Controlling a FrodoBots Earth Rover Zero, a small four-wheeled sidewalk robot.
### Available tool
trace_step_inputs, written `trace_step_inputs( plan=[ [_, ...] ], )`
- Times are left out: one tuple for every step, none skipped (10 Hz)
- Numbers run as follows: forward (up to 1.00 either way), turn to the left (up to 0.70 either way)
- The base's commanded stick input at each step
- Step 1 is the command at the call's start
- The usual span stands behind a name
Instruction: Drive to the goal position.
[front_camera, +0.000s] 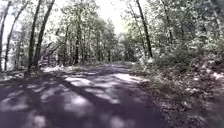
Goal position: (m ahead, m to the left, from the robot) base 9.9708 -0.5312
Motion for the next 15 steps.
trace_step_inputs(
  plan=[
    [0.45, -0.27],
    [0.45, -0.2],
    [0.45, 0.0],
    [0.45, 0.0],
    [0.45, 0.0],
    [0.45, 0.0],
    [0.45, 0.0],
    [0.45, 0.0],
    [0.45, 0.0],
    [0.45, 0.0],
    [0.45, 0.0],
    [0.45, 0.0],
    [0.45, 0.0],
    [0.45, 0.0],
    [0.45, 0.0]
  ],
)
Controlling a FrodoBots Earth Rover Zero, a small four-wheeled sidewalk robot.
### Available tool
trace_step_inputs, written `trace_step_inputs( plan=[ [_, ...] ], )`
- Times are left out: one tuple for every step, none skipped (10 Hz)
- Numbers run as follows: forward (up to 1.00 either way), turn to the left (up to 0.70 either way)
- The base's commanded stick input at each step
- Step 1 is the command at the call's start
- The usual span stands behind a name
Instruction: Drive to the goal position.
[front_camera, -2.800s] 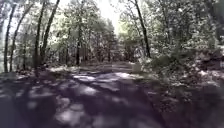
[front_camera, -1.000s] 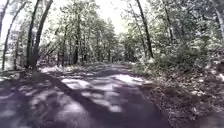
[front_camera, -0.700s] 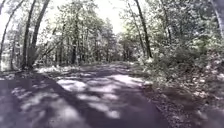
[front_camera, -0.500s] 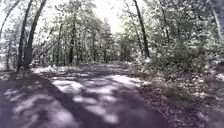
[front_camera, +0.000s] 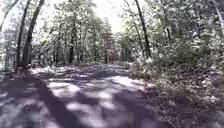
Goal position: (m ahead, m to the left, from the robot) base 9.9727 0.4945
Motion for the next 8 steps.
trace_step_inputs(
  plan=[
    [0.45, 0.0],
    [0.45, 0.0],
    [0.45, 0.0],
    [0.45, 0.0],
    [0.45, 0.0],
    [0.45, 0.0],
    [0.45, 0.0],
    [0.45, -0.08]
  ],
)
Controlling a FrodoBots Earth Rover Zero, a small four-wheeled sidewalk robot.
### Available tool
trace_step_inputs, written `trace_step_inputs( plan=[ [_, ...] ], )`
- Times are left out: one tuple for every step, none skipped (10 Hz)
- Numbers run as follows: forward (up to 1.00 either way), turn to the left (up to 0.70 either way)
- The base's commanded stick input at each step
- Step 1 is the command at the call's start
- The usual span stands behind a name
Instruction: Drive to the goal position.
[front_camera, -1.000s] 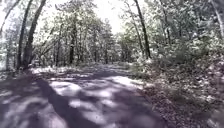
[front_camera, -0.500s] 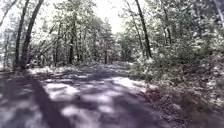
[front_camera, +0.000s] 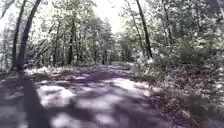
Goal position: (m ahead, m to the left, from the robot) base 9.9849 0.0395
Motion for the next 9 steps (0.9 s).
trace_step_inputs(
  plan=[
    [0.45, -0.23],
    [0.45, -0.27],
    [0.45, -0.27],
    [0.45, -0.27],
    [0.45, -0.21],
    [0.45, -0.03],
    [0.45, 0.0],
    [0.45, 0.0],
    [0.45, 0.0]
  ],
)
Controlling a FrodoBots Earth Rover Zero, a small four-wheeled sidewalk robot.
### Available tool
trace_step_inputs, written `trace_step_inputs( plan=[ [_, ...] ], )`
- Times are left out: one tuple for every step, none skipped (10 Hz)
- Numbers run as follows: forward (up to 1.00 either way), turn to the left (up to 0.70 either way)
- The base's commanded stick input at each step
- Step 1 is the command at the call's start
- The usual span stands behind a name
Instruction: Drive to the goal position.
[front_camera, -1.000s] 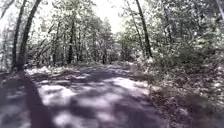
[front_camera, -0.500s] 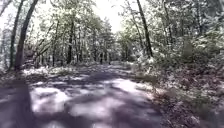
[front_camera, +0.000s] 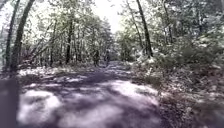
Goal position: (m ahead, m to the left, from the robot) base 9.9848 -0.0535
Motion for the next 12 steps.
trace_step_inputs(
  plan=[
    [0.45, 0.0],
    [0.45, 0.0],
    [0.45, 0.0],
    [0.45, 0.0],
    [0.45, 0.0],
    [0.45, 0.0],
    [0.45, 0.0],
    [0.45, 0.0],
    [0.45, 0.0],
    [0.45, 0.0],
    [0.45, 0.0],
    [0.45, 0.0]
  ],
)
